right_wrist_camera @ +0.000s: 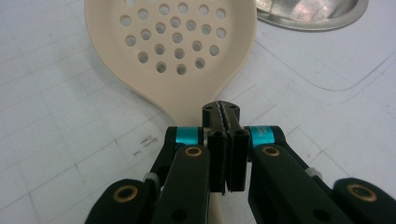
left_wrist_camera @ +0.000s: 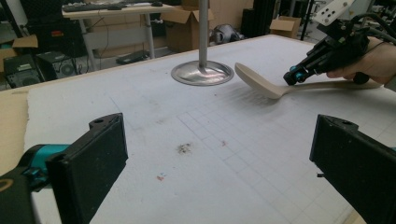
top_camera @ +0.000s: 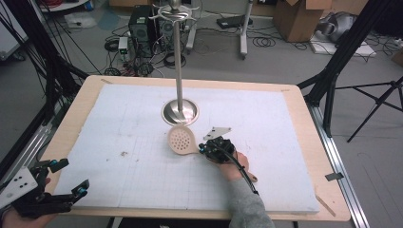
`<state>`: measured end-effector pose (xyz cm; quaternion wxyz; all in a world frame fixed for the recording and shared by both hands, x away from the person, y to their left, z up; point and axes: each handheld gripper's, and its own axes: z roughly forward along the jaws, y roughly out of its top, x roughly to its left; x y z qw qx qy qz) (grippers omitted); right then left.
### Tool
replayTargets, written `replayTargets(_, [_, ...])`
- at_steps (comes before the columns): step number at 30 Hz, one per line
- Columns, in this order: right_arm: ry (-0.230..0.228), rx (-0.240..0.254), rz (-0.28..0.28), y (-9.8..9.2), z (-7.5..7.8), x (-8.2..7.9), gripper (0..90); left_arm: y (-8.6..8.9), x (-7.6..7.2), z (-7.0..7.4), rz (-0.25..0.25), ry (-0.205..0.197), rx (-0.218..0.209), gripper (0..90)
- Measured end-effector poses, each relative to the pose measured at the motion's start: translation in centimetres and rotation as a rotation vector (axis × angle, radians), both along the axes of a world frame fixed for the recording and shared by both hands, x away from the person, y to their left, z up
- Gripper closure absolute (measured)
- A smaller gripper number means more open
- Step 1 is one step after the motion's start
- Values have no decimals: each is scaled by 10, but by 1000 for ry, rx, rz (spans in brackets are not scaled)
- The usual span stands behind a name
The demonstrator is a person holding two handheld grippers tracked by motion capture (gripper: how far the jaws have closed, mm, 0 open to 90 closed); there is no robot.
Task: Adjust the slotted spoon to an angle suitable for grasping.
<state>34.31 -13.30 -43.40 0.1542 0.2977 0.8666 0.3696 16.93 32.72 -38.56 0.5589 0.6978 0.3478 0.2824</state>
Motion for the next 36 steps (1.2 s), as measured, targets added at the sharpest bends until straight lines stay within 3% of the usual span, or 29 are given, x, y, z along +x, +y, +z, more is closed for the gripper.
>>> replayTargets(3, [-4, -23, -13, 2, -1, 1, 900, 0, 0, -1, 2, 1, -4, 45])
replayTargets(14, [5, -11, -16, 2, -1, -1, 900, -1, 2, -2, -4, 6, -4, 45])
replayTargets(36, [32, 3, 196, 1, -1, -27, 900, -3, 11, 2, -29, -5, -13, 45])
